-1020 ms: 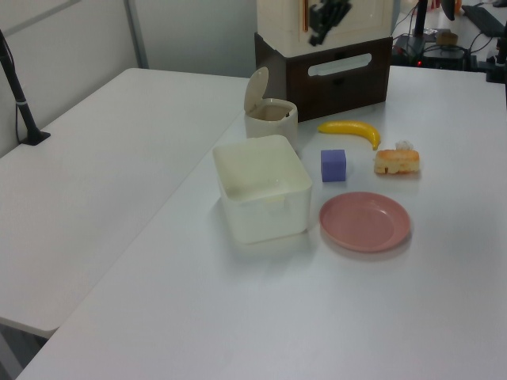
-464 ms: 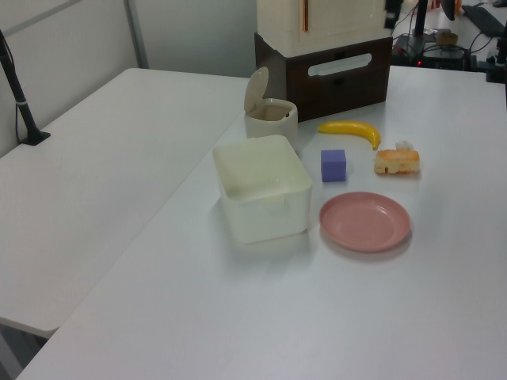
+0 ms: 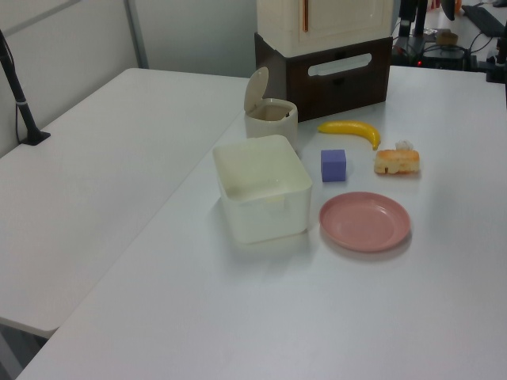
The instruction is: Open the trash can
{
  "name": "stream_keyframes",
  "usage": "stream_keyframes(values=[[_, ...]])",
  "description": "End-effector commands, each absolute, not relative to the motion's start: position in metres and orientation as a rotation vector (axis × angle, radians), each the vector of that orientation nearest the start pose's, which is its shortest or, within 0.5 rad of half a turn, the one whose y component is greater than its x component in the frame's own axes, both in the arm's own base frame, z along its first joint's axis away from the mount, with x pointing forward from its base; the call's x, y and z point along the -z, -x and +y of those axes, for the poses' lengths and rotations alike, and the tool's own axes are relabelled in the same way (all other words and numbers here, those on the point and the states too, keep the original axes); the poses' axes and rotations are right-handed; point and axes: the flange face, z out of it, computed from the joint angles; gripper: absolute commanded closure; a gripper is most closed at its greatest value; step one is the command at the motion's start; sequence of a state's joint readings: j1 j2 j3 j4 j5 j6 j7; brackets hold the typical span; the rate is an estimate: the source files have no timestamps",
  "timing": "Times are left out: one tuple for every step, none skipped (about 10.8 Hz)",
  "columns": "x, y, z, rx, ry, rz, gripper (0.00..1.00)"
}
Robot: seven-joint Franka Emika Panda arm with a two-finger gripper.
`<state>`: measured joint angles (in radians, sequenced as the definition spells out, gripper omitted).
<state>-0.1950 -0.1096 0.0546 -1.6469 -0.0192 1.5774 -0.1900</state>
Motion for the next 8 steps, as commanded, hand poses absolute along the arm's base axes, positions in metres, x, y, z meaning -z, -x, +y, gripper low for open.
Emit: stream_keyframes(values=[[-0.640, -0.521, -0.081, 0.125, 3.155, -0.099, 0.00], [-0.637, -0.526, -0.082, 0.163, 3.158, -0.099, 0.00], [-0.635, -0.527, -0.083, 0.178, 3.159, -0.118, 0.00], [-0.630, -0.530, -0.082, 0.167, 3.157, -0.205, 0.00], [-0.621, -0.534, -0.081, 0.144, 3.152, -0.242, 0.00], [-0.622, -0.532, -0.080, 0.141, 3.152, -0.237, 0.00], [-0.624, -0.530, -0.080, 0.139, 3.152, -0.232, 0.00], [-0.624, -0.531, -0.082, 0.138, 3.150, -0.203, 0.00]])
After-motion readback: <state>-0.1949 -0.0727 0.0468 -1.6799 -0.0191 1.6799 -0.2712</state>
